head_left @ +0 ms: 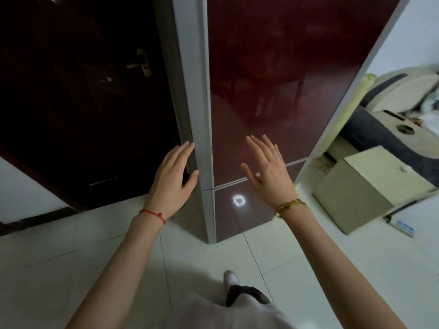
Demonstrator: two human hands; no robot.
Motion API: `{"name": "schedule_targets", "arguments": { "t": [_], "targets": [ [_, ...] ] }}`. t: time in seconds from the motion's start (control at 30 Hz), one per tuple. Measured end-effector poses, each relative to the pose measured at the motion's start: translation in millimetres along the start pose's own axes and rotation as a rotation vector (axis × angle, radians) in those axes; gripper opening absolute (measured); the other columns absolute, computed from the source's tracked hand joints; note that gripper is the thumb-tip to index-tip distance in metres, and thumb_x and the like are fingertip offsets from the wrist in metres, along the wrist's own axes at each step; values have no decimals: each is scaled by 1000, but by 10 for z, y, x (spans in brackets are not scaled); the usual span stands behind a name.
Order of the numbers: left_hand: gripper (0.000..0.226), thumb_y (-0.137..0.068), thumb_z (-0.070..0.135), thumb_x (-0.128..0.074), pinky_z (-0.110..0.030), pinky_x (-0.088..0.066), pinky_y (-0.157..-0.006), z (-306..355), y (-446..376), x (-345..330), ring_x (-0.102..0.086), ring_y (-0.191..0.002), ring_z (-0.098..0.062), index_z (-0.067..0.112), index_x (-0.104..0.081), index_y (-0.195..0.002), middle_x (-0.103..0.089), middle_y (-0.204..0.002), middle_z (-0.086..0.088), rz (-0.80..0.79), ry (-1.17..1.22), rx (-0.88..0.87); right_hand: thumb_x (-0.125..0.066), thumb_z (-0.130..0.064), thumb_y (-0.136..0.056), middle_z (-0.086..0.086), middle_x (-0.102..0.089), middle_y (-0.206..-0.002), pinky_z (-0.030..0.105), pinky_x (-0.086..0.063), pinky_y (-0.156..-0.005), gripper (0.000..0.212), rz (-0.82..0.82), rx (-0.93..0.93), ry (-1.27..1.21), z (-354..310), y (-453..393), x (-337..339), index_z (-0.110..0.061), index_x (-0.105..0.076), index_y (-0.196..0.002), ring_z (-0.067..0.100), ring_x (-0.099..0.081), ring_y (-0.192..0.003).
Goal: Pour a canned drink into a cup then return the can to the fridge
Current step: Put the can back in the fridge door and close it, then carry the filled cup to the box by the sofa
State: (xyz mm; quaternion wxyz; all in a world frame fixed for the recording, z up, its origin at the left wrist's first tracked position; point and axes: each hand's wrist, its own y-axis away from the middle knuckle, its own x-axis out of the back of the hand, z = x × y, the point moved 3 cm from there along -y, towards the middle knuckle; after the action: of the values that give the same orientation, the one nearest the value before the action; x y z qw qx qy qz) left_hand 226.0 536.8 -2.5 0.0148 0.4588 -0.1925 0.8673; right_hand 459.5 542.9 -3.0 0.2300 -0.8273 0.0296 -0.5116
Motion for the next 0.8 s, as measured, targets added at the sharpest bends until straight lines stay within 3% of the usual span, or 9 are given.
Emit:
{"name": "schedule_targets", "arguments": {
  "t": [0.23,0.43,0.7,0.8],
  "targets": [
    [55,-97,24,-54,-3,-12,-110,374,84,-223,-30,-140,-7,17,-36,-148,-39,-149,3,-120,83,-186,-46,-40,-99,1,-38,-151,45,-21,-120,56,25,-225,47,140,764,340,-17,-33,-148,22,-20,-147],
    [51,-95,20,-56,-28,-28,-115,919,166,-586,-36,-137,-14,15,-43,-144,-44,-146,0,-279,177,-315,-42,-43,-99,1,-40,-150,47,-23,-118,55,53,-452,113,348,1530,695,-18,-34,-147,23,-21,-147],
    [51,-94,19,-56,-29,-28,-115,1847,523,-1167,-36,-137,-15,15,-43,-144,-44,-146,1,-464,220,-489,-40,-45,-97,1,-42,-149,46,-25,-118,57,148,-722,178,540,2717,1242,-16,-37,-146,24,-22,-146],
    [50,-93,16,-58,-18,-21,-111,2310,780,-1381,-38,-134,-16,11,-46,-141,-47,-143,-2,-511,243,-563,-42,-42,-98,0,-41,-150,46,-23,-119,55,175,-812,194,595,3268,1492,-16,-37,-146,23,-21,-147]
  ]
}}
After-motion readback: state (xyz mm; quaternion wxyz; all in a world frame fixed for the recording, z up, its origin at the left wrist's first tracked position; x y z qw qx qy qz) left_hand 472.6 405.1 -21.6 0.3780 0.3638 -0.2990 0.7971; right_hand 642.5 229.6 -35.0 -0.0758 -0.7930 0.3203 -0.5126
